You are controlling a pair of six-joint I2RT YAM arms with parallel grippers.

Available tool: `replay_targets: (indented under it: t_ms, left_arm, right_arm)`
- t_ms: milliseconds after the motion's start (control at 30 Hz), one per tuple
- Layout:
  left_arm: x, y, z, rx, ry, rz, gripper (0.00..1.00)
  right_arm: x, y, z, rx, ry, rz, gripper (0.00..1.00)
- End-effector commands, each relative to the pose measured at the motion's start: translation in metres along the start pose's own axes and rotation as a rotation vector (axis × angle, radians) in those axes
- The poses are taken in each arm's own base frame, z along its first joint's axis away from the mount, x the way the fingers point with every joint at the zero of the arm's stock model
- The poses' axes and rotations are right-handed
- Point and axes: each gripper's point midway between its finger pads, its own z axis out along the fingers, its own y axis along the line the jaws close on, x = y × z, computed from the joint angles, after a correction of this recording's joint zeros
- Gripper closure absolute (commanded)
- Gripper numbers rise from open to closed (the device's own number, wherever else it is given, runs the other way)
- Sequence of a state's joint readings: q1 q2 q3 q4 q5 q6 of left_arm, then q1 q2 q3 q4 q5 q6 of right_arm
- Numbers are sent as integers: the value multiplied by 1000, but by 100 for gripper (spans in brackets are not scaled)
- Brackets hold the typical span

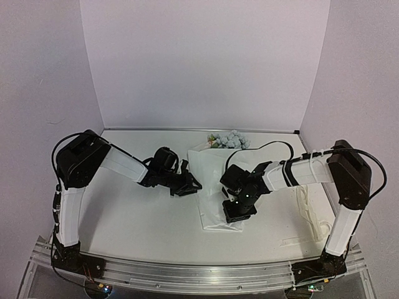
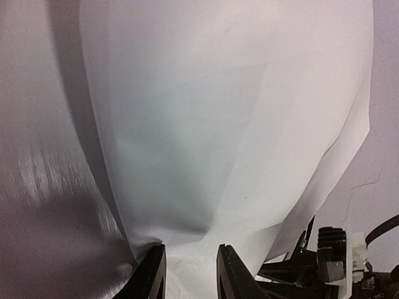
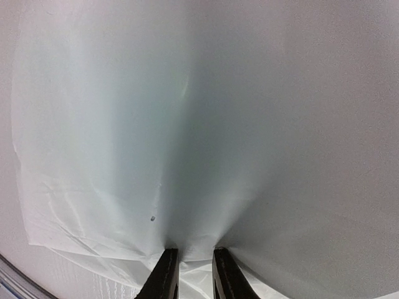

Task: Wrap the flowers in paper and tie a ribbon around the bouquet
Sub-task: Press the fold line on the 2/3-folded wrapping paper.

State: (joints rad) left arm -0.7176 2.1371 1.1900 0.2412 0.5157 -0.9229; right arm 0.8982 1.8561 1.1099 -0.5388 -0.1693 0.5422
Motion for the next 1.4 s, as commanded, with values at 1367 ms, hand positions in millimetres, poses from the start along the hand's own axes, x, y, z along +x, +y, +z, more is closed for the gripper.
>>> replay_targets:
  t_ms: [1367]
  left_arm:
    - [-71, 4, 20, 61, -66, -20, 69]
  right_arm:
    - [33, -25, 24, 87, 109, 6, 82]
